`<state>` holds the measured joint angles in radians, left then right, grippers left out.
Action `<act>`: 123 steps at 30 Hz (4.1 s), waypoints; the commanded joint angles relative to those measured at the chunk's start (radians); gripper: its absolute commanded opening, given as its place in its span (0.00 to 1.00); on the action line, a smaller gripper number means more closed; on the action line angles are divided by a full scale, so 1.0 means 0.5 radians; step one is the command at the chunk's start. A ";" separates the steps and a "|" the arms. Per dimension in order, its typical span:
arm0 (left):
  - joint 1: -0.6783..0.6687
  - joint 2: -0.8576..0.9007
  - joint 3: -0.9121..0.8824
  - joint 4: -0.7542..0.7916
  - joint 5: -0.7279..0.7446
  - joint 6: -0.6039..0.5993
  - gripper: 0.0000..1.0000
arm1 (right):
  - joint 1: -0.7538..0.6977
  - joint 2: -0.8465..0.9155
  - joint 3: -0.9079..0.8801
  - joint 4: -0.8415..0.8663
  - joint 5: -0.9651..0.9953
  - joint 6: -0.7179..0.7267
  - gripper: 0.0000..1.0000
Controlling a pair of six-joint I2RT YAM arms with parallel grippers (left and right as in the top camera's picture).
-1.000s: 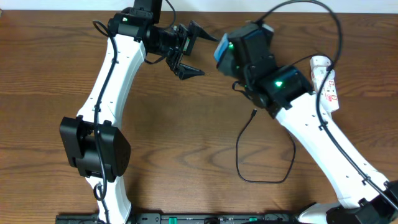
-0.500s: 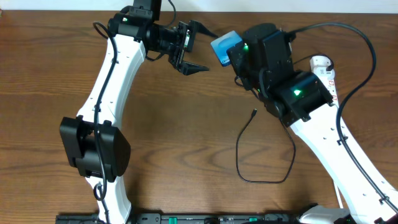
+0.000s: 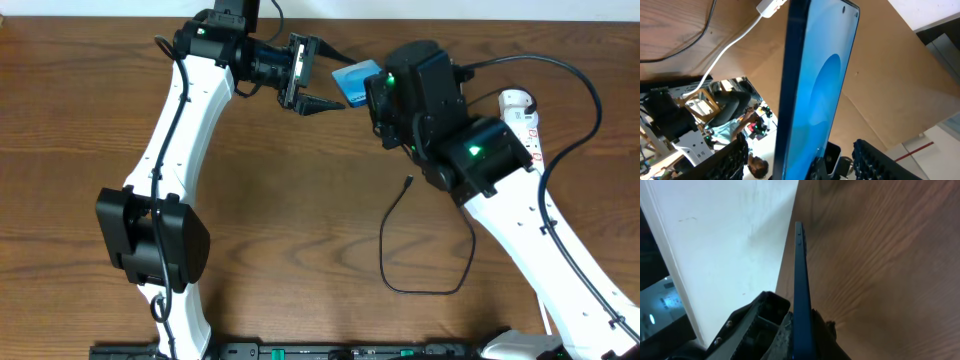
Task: Plug charger to phone and switch on socket
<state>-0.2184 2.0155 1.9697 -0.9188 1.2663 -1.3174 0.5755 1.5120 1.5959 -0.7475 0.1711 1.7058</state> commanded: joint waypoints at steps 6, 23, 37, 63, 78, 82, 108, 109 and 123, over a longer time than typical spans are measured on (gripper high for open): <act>0.006 -0.057 0.023 -0.005 0.063 -0.009 0.59 | 0.037 -0.014 0.039 0.014 0.003 0.332 0.02; 0.006 -0.057 0.023 -0.004 0.003 -0.009 0.35 | 0.083 -0.011 0.039 0.082 -0.027 0.388 0.02; 0.006 -0.057 0.023 -0.004 0.002 -0.009 0.11 | 0.083 -0.008 0.039 0.082 -0.111 0.385 0.03; 0.008 -0.057 0.023 -0.011 -0.793 1.027 0.08 | -0.330 -0.096 0.039 -0.223 -0.195 -1.524 0.99; 0.008 -0.057 0.023 -0.458 -1.630 1.383 0.07 | -0.539 0.122 -0.605 -0.523 -0.361 -2.016 0.93; 0.008 -0.057 0.023 -0.467 -1.630 1.393 0.08 | -0.539 0.189 -0.819 -0.307 -0.476 -2.016 0.73; 0.006 -0.057 0.023 -0.488 -1.630 1.392 0.07 | -0.605 0.707 -0.932 0.097 -0.515 -2.007 0.47; 0.006 -0.057 0.023 -0.488 -1.630 1.392 0.07 | -0.605 0.709 -0.932 0.098 -0.493 -2.007 0.46; 0.006 -0.057 0.023 -0.488 -1.630 1.392 0.07 | -0.560 0.713 -0.942 0.099 -0.458 -1.862 0.44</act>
<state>-0.2184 2.0155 1.9697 -1.1595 0.4568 -0.6308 0.2871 1.8637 1.1328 -0.6949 -0.0891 0.7269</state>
